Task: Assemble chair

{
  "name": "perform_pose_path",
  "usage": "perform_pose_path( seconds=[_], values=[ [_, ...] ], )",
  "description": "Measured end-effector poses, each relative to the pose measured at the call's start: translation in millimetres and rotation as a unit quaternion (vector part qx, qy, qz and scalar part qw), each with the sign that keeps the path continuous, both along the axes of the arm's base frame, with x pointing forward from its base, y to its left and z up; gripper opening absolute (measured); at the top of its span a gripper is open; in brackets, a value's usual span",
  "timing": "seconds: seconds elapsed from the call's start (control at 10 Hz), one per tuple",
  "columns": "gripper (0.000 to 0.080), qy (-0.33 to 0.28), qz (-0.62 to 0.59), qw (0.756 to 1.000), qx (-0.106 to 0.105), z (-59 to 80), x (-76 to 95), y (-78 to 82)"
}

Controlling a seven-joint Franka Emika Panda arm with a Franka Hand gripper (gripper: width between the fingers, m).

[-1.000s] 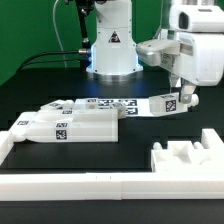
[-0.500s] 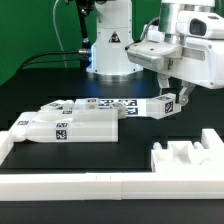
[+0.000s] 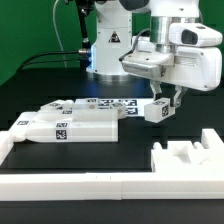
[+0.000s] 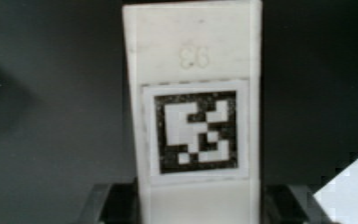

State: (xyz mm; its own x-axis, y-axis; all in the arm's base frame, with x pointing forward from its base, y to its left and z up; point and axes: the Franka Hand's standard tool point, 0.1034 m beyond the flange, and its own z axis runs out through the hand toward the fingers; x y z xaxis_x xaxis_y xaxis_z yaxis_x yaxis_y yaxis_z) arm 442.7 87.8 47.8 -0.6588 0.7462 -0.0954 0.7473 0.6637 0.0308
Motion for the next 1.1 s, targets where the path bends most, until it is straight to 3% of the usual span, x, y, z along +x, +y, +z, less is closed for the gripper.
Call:
perform_pose_path(
  seconds=[0.2,0.4,0.8,0.9,1.0,1.1],
  values=[
    [0.0284,0.001,-0.007,1.000,0.003,-3.3,-2.8,2.9],
    [0.0284,0.011,-0.003,1.000,0.021,-23.9,-21.8,26.4],
    [0.0284,0.016,-0.012,1.000,0.021,-28.6,-24.8,24.4],
    [0.0478,0.016,-0.021,0.999,0.021,-28.3,-24.5,23.5],
    [0.0608,0.013,-0.027,0.999,0.019,-23.8,-21.7,21.7],
    [0.0608,0.006,-0.051,0.999,0.017,-14.9,-16.2,20.5]
  ],
)
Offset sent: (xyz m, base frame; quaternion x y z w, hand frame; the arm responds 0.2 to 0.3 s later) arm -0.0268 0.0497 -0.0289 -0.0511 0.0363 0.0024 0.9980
